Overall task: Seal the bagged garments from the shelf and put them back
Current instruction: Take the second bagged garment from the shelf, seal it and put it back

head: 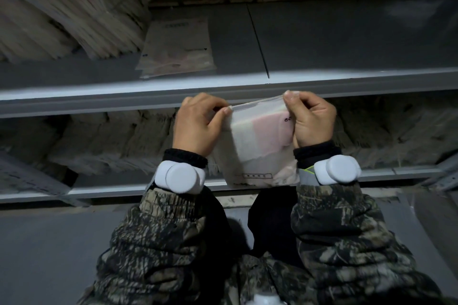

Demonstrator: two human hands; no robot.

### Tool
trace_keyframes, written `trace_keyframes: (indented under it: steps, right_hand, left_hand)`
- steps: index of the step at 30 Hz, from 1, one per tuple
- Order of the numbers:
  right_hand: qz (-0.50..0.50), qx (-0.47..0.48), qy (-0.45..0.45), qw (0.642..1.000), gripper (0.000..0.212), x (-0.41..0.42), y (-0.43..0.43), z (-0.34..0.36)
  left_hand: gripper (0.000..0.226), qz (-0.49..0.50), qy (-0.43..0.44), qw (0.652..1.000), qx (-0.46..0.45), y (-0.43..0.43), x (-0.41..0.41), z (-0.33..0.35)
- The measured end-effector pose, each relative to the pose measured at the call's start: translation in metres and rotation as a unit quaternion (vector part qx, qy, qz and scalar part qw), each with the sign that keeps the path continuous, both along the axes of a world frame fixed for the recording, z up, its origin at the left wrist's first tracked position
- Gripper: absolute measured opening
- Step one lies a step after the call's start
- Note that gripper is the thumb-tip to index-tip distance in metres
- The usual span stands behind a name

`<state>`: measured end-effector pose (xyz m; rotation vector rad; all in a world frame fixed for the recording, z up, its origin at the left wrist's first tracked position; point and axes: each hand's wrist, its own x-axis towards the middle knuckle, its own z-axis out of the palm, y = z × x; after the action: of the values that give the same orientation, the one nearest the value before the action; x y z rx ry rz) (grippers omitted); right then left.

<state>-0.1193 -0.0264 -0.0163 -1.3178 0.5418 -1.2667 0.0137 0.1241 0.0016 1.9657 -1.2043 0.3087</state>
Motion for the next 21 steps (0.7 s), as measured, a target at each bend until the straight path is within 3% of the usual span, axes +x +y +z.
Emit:
trace_keyframes:
  steps: [13,16,18,21]
  right_hand:
    - [-0.026,0.027,-0.01,0.999,0.018,-0.002,-0.011,-0.005]
    - [-0.014,0.043,-0.025,0.999,0.024,0.001,-0.009,-0.004]
    - [0.0,0.055,-0.026,0.998,0.022,0.003,-0.006,-0.003]
    - [0.005,0.029,0.005,1.0,0.02,0.007,0.002,-0.001]
  left_hand:
    - [0.007,0.04,0.057,0.998,-0.001,0.022,0.028,-0.012]
    - [0.011,0.039,0.123,0.991,-0.025,0.021,0.026,-0.014]
    - [0.015,0.024,0.306,0.947,-0.097,0.02,0.017,-0.012]
    - [0.021,0.005,0.538,0.821,-0.192,0.014,0.007,-0.01]
